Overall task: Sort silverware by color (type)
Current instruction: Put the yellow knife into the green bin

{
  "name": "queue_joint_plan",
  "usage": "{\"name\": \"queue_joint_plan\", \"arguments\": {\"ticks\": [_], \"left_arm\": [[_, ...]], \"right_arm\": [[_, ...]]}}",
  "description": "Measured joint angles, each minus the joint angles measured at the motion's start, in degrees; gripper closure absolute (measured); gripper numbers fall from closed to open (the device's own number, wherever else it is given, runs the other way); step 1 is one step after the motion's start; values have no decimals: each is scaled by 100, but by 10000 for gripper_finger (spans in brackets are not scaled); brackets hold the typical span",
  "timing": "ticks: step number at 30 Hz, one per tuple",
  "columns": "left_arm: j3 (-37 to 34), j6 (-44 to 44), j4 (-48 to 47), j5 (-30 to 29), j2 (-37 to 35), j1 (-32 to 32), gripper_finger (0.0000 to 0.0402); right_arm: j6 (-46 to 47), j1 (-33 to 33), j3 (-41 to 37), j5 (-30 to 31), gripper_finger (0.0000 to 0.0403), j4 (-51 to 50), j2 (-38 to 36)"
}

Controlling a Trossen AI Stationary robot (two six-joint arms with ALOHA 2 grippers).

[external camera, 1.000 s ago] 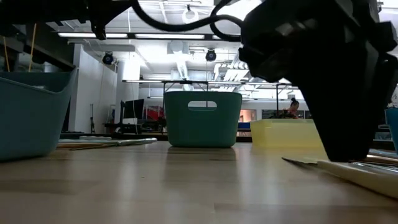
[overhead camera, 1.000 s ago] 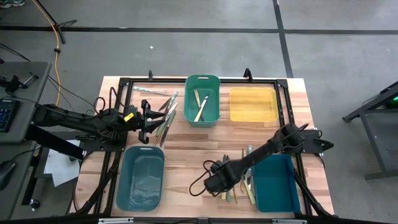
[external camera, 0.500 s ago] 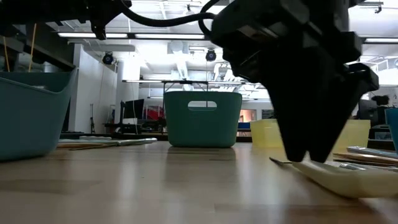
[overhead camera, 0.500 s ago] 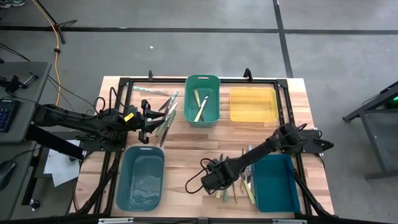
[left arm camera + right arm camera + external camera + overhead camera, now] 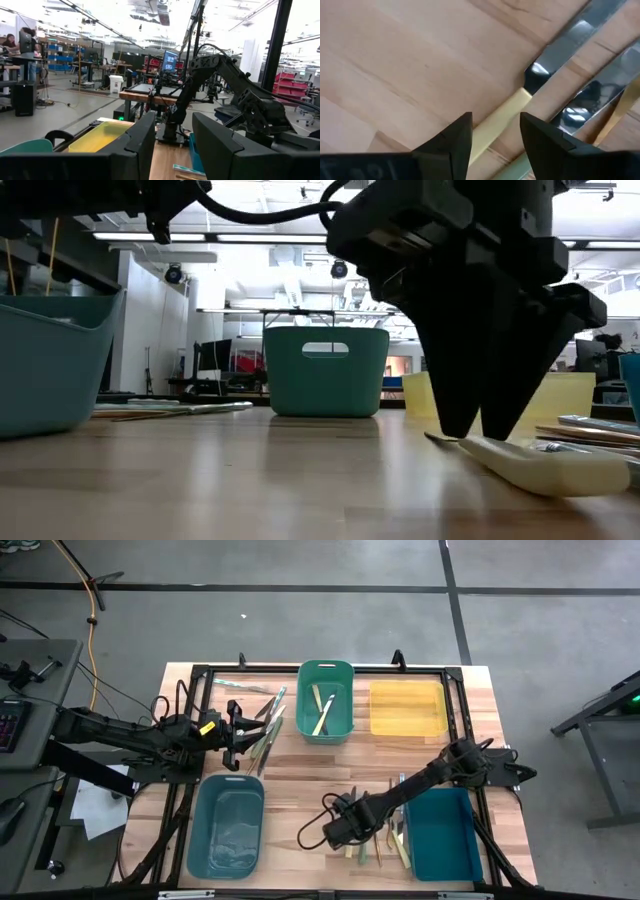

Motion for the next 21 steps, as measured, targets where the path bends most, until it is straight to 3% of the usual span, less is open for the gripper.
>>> {"name": "queue_joint_plan", "arguments": {"ticks": [14,17,21], "left_arm": [[2,-2,-46,0,0,2,275],[2,-2,-46,0,0,2,275],[2,-2,-53,0,0,2,275]], "right_arm": [[-20,16,20,-40,245,-136,308],[-26,17,20,22,266,-194,316],[-28,20,13,116,326,-286,321]]}}
